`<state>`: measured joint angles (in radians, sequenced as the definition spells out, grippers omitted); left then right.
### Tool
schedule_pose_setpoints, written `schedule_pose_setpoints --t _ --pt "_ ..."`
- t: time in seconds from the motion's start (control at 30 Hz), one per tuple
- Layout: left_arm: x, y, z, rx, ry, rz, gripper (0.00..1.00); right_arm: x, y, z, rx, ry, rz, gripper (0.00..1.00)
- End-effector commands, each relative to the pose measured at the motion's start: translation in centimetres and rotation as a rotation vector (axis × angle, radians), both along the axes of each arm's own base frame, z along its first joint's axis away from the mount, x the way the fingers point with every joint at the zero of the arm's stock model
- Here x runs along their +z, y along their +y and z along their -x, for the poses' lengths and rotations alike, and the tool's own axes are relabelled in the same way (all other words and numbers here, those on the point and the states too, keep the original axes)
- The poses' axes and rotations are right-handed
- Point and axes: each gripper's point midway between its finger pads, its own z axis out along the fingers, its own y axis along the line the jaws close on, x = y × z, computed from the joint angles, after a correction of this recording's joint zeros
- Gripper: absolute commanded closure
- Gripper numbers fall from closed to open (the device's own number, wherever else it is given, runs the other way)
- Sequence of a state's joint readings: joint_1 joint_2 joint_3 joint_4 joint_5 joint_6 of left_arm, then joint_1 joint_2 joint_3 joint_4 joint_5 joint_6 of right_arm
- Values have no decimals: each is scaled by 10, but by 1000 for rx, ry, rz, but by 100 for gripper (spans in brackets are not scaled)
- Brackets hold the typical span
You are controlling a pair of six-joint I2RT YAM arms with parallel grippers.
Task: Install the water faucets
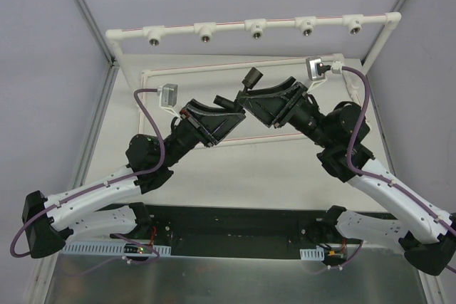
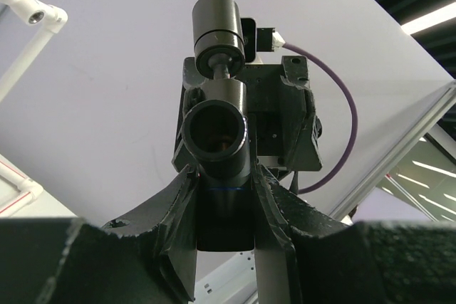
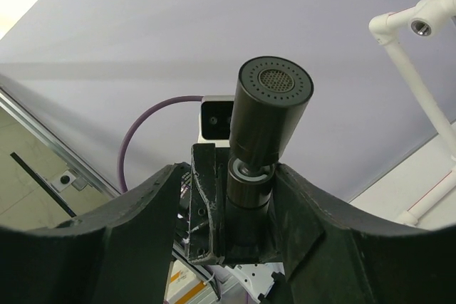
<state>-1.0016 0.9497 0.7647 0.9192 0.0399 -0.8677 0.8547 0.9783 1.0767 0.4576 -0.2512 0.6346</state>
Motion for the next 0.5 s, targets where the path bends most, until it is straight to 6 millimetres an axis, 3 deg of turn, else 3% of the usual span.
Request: schedule_pose_setpoints --t 0.0,0.17,0.3,0.4,0.47 --pt "52 20 25 -59 -99 150 100 35 -14 15 3 -82 -81 42" --pt "50 19 27 -74 -100 144 100 35 -16 14 -4 -80 -87 48" --pt "49 18 27 -80 -100 143 100 34 -16 14 -4 -80 -86 60" --pt "47 18 27 -75 -101 139 100 33 -16 14 -2 -78 -86 82" --pt "44 17 25 -62 -106 125 100 33 -15 14 -1 -76 -85 91"
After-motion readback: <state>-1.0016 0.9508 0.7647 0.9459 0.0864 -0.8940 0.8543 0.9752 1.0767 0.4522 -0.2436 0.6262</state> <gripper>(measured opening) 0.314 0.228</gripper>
